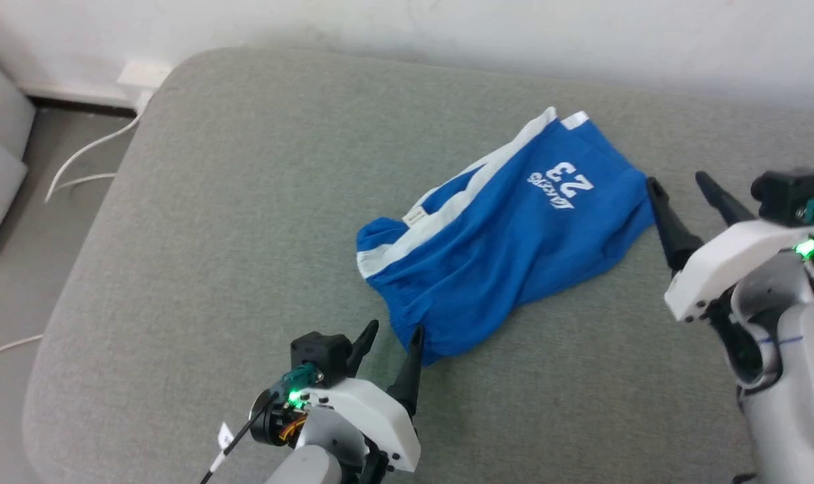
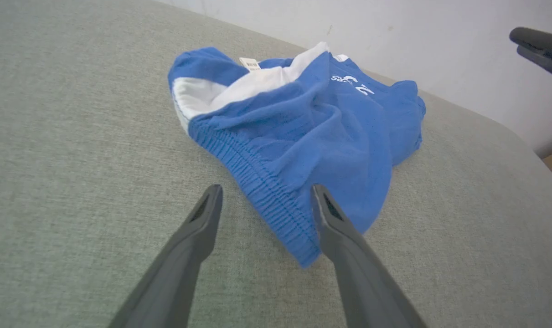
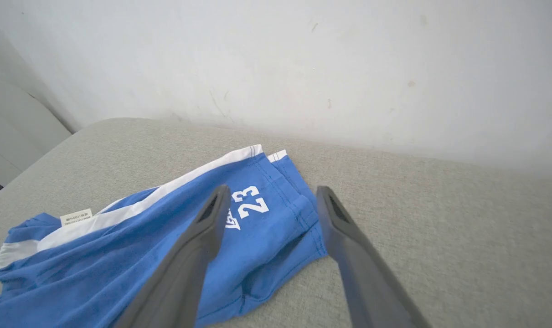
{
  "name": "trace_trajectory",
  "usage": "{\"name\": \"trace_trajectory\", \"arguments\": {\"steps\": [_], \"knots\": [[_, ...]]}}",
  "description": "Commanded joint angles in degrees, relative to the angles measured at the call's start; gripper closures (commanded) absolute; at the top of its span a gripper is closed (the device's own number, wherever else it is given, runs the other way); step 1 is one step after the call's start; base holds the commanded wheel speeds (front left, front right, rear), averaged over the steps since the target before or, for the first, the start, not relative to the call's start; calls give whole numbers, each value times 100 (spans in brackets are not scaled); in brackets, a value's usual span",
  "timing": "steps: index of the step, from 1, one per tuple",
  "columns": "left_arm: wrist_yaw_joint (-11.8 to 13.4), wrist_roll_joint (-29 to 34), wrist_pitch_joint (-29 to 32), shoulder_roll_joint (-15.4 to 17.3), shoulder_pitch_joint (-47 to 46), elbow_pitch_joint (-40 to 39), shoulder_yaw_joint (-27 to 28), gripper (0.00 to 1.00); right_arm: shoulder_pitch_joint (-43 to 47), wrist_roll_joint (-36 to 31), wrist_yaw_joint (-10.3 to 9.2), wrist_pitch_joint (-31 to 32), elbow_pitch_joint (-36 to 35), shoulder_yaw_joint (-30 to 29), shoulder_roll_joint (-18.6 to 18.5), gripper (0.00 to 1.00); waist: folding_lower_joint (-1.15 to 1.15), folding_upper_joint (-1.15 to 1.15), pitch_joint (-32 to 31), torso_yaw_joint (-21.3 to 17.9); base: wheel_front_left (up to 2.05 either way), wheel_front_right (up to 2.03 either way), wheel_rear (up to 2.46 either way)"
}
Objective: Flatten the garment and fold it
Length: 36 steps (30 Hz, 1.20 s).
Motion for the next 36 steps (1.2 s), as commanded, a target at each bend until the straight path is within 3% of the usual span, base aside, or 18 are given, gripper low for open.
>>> {"name": "trace_trajectory", "arguments": {"steps": [1,9,15,16,17,18,23,30,36], "knots": [[33,20,32,-32,-129,90,-7,0,119,-62,-5,6,-110,-42,107,0,2,0,-148,-229,0,0,0],[235,-198,625,-188,-623,1097,36,0,678,-496,-5,266,-937,-368,568,0,2,0,19,-492,0,0,0],[142,-495,1359,-275,-776,1513,-129,0,730,-713,-5,363,-994,-476,682,0,2,0,160,-523,0,0,0],[101,-527,1401,-284,-792,1512,-157,15,699,-732,-5,343,-957,-492,696,0,2,0,182,-511,0,0,0],[70,-543,1405,-291,-814,1502,-177,62,655,-757,-5,324,-897,-513,708,0,2,0,205,-493,0,0,0],[42,-551,1401,-296,-831,1494,-199,100,596,-783,-5,299,-817,-530,718,0,2,0,224,-473,0,0,0],[-83,-575,1347,-318,-927,1384,-295,100,44,-967,-5,98,-106,-625,748,0,2,0,351,-319,0,0,0],[-153,-513,1251,-340,-1134,1215,-440,100,-1152,-1479,-5,23,1416,-810,756,0,2,0,618,-74,0,0,0],[-182,-521,1181,-362,-1271,1130,-569,100,-1919,-2152,-5,785,2611,-1141,771,0,2,0,837,78,0,0,0]]}}
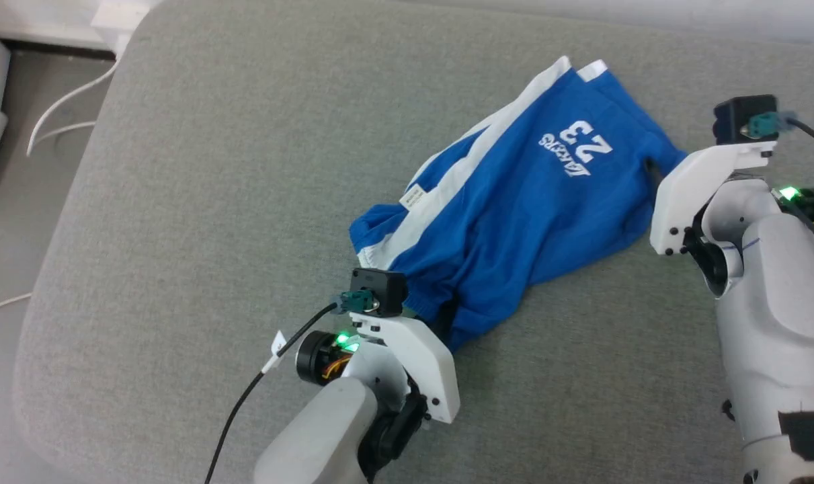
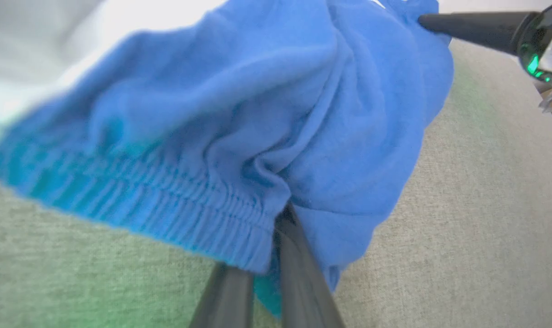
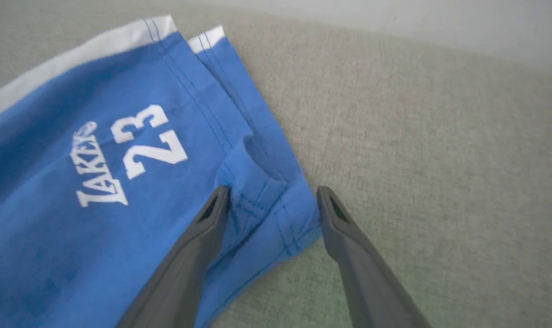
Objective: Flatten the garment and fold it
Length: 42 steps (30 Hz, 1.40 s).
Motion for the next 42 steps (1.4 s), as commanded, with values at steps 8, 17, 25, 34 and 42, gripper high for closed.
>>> {"name": "trace_trajectory", "arguments": {"steps": [8,17,25,34,42], "knots": [[-11,-44,-42,-46,-27,144,-178,100,-402,-690,-6,1421,794,-176,21,75,-1,0,146,114,0,0,0],[-126,-199,150,153,127,79,-191,100,231,-112,-6,947,30,-22,21,100,-1,0,-227,-128,0,0,0],[-53,-483,681,725,515,-758,-16,100,1839,725,-6,1007,-2107,301,30,100,-1,0,-657,-555,0,0,0],[195,-759,1439,1351,903,-1799,144,100,3571,1232,-6,1517,-3849,202,46,100,-1,0,-786,-935,0,0,0],[352,-843,1939,1573,1031,-1910,64,100,3976,1438,-6,1349,-3294,279,48,100,-1,0,-717,-1125,0,0,0]]}}
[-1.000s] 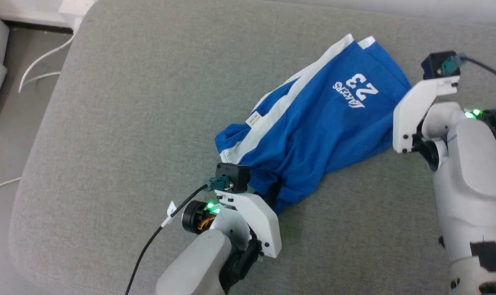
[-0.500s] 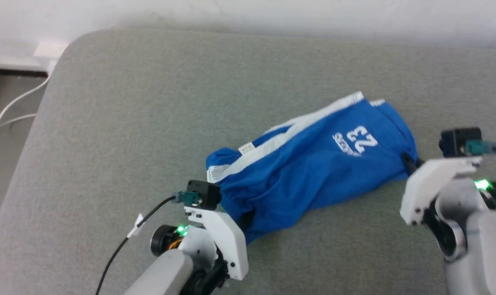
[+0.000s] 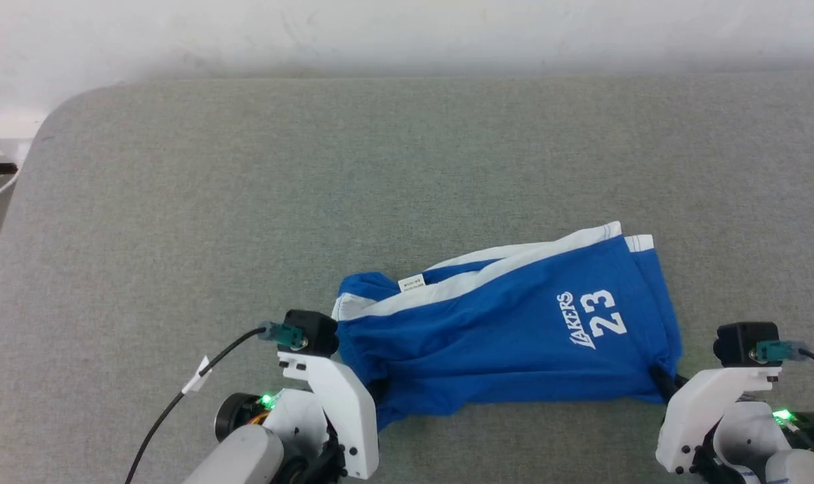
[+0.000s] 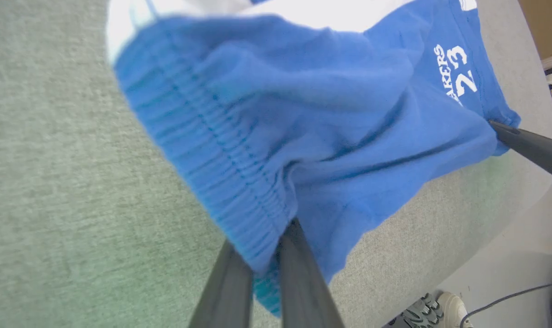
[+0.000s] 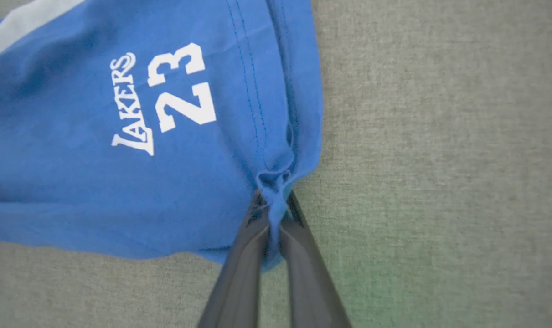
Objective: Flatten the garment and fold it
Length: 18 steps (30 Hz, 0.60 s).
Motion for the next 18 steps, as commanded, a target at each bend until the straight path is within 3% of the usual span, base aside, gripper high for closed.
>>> {"name": "trace_trajectory", "arguments": {"steps": [1,2,3,4,12,18], "knots": [[49,-56,-1,35,66,13,-1,90,1,28,-11,-46,60,3,3,100,1,0,18,-32,0,0,0],[62,-54,-13,29,75,28,-2,53,-14,45,-11,-94,139,11,3,73,1,0,19,-37,0,0,0],[74,-57,-28,17,84,45,0,0,-29,71,-11,-149,193,38,3,7,1,0,16,-37,0,0,0],[85,-59,-55,2,91,57,7,0,-41,126,-11,-223,228,33,3,0,1,0,9,-35,0,0,0],[148,-108,-672,-41,494,-82,219,0,86,289,-11,-833,18,-107,3,0,1,0,-188,25,0,0,0],[261,286,-2202,29,796,-335,756,0,100,-12,-11,-1408,-407,-148,4,0,1,0,-255,121,0,0,0]]}}
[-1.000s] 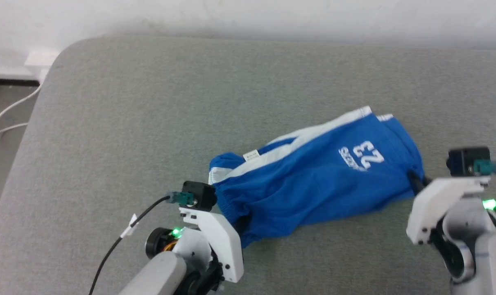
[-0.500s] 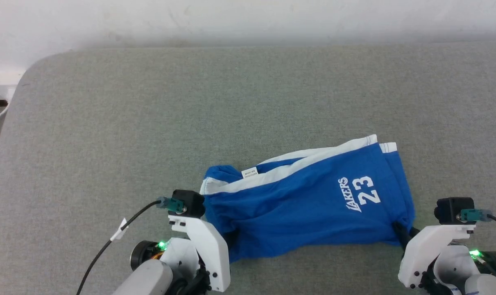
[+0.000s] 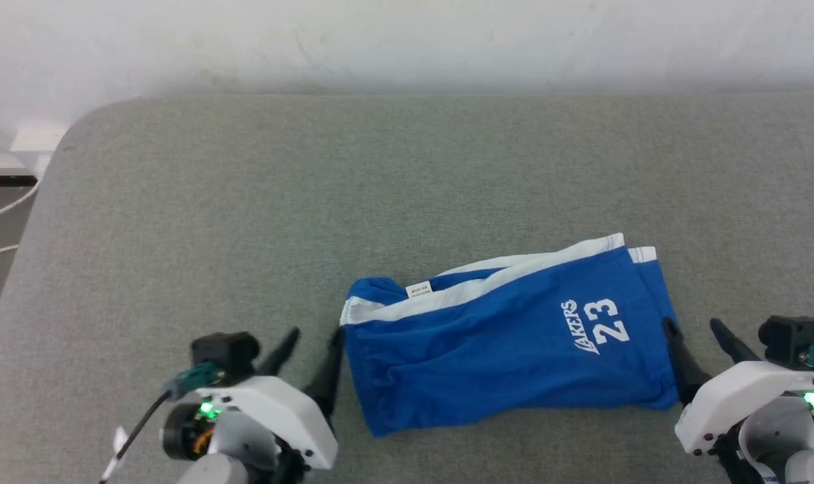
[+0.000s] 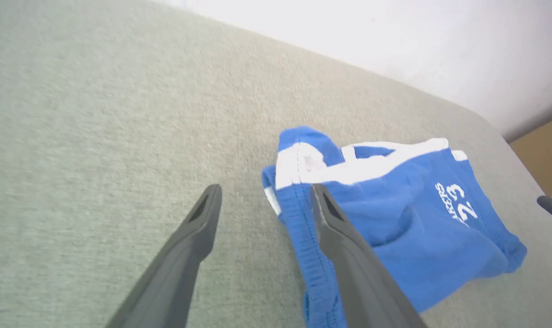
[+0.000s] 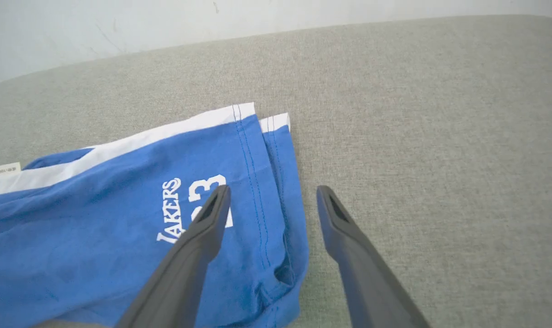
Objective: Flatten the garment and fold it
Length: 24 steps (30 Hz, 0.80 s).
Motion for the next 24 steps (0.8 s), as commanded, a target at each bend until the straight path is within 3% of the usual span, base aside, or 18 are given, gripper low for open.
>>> {"name": "trace_trajectory", "arguments": {"steps": [1,5,8,15,24], "knots": [[14,108,-252,14,56,-16,76,0,-20,-25,-6,-102,-38,-9,7,0,0,0,-27,47,0,0,0],[-62,571,-1489,-12,-90,166,281,0,-193,-219,-6,-415,29,14,7,0,0,0,-61,140,0,0,0],[-159,870,-1932,-98,-267,434,427,0,-397,-289,-6,-525,255,-12,7,0,0,0,-69,185,0,0,0],[-616,1784,-2010,-675,-449,347,1301,0,-922,-377,-6,-279,1127,-107,7,0,0,0,-65,256,0,0,0],[-1330,2648,-2011,-1184,-267,469,2302,0,-1545,-379,-6,660,2405,-351,7,0,0,0,-48,253,0,0,0]]}}
